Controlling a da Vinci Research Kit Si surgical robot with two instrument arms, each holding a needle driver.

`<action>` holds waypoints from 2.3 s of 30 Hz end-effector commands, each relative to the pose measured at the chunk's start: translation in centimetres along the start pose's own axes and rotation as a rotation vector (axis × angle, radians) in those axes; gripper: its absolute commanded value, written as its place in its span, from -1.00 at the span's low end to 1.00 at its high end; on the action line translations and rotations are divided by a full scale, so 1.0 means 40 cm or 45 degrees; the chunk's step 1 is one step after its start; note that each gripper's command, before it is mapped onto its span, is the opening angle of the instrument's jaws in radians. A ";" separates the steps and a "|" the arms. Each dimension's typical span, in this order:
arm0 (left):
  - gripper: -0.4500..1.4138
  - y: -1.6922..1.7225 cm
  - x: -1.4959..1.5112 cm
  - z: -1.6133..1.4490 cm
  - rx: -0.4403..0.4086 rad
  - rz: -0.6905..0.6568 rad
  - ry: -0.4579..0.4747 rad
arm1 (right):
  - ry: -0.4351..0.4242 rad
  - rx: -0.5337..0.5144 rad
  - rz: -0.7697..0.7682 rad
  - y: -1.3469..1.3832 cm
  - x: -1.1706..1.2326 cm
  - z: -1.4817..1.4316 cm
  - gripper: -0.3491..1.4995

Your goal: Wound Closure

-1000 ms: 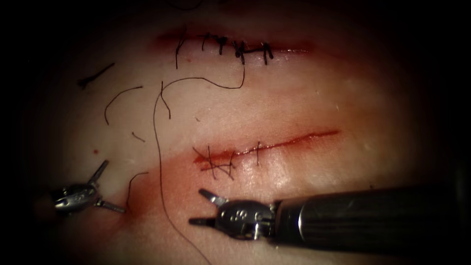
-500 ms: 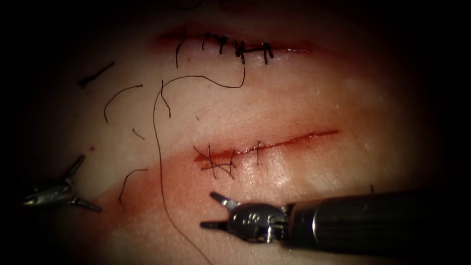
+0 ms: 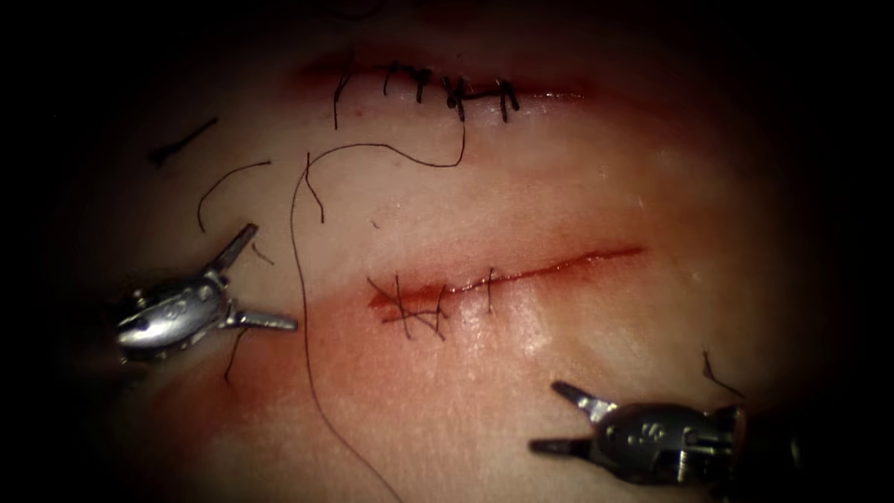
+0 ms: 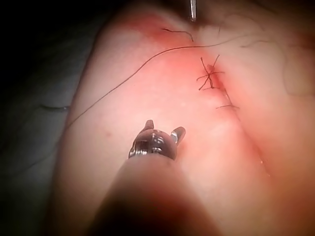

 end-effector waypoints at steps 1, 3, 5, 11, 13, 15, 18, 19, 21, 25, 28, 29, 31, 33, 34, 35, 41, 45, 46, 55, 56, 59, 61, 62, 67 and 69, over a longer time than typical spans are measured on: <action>0.60 0.0026 -0.0015 0.0030 0.001 0.012 0.001 | -0.010 -0.010 0.015 -0.0024 -0.0024 -0.0013 0.98; 0.60 0.0064 -0.0030 0.0047 -0.036 0.038 0.012 | -0.014 -0.019 0.021 -0.0022 -0.0034 -0.0033 0.98; 0.60 0.0113 -0.0057 0.0054 -0.144 0.127 0.012 | -0.016 -0.019 0.027 -0.0019 -0.0042 -0.0045 0.98; 0.69 0.0267 -0.0147 0.0049 -0.483 0.323 -0.192 | -0.024 -0.030 0.033 -0.0013 -0.0049 -0.0048 0.98; 0.73 0.0298 -0.0161 0.0054 -0.534 0.354 -0.233 | -0.020 -0.023 0.035 -0.0016 -0.0044 -0.0040 0.98; 0.77 0.0324 -0.0169 0.0064 -0.580 0.384 -0.264 | -0.016 -0.019 0.036 -0.0019 -0.0040 -0.0033 0.98; 0.89 0.0354 -0.0171 0.0078 -0.636 0.419 -0.291 | -0.011 -0.012 0.037 -0.0022 -0.0036 -0.0025 0.98; 0.89 0.0361 -0.0169 0.0080 -0.649 0.420 -0.294 | -0.011 -0.013 0.037 -0.0022 -0.0035 -0.0024 0.98; 0.91 0.0370 -0.0165 0.0081 -0.669 0.420 -0.292 | -0.011 -0.013 0.037 -0.0022 -0.0036 -0.0024 0.98; 0.89 0.0376 -0.0166 0.0087 -0.680 0.438 -0.298 | -0.009 -0.015 0.035 -0.0031 -0.0038 -0.0020 0.98; 0.93 0.0376 -0.0172 0.0099 -0.653 0.457 -0.337 | -0.005 -0.021 0.033 -0.0043 -0.0038 -0.0012 1.00; 0.93 0.0376 -0.0175 0.0102 -0.653 0.458 -0.341 | -0.004 -0.015 0.032 -0.0047 -0.0038 -0.0009 1.00; 0.86 0.0378 -0.0185 0.0106 -0.650 0.456 -0.346 | -0.001 -0.013 0.031 -0.0051 -0.0038 -0.0006 1.00; 0.78 0.0381 -0.0194 0.0109 -0.651 0.461 -0.354 | -0.001 -0.014 0.031 -0.0053 -0.0038 -0.0004 1.00; 0.75 0.0383 -0.0200 0.0112 -0.653 0.465 -0.369 | -0.001 -0.014 0.031 -0.0052 -0.0039 -0.0004 1.00; 0.71 0.0384 -0.0205 0.0114 -0.653 0.468 -0.372 | -0.001 -0.015 0.031 -0.0051 -0.0039 -0.0003 1.00; 0.42 0.0388 -0.0279 0.0145 -0.709 0.575 -0.420 | 0.001 -0.011 0.031 -0.0053 -0.0038 -0.0002 0.98; -0.51 0.0356 -0.0289 0.0157 -0.734 0.606 -0.422 | 0.002 -0.013 0.029 -0.0059 -0.0042 -0.0001 0.98; -0.69 0.0351 -0.0286 0.0156 -0.735 0.615 -0.420 | 0.003 -0.013 0.028 -0.0060 -0.0042 -0.0001 0.98; -1.00 0.0328 -0.0223 0.0121 -0.668 0.628 -0.413 | 0.000 -0.011 0.027 -0.0058 -0.0046 -0.0002 0.98; -1.00 0.0324 -0.0214 0.0117 -0.665 0.631 -0.401 | 0.000 -0.011 0.027 -0.0058 -0.0047 -0.0002 0.98; -1.00 0.0305 -0.0181 0.0111 -0.636 0.628 -0.391 | 0.000 -0.011 0.027 -0.0057 -0.0047 -0.0001 0.98; -1.00 0.0284 -0.0153 0.0107 -0.620 0.622 -0.378 | 0.000 -0.011 0.027 -0.0057 -0.0048 -0.0002 0.98; -1.00 0.0272 -0.0135 0.0106 -0.614 0.614 -0.373 | 0.000 -0.010 0.027 -0.0057 -0.0048 -0.0002 0.98; -1.00 0.0136 0.0047 0.0123 -0.519 0.546 -0.278 | 0.000 -0.010 0.034 -0.0056 -0.0049 -0.0003 0.98; -1.00 0.0081 0.0124 0.0137 -0.471 0.534 -0.255 | 0.000 -0.009 0.035 -0.0056 -0.0048 -0.0004 0.98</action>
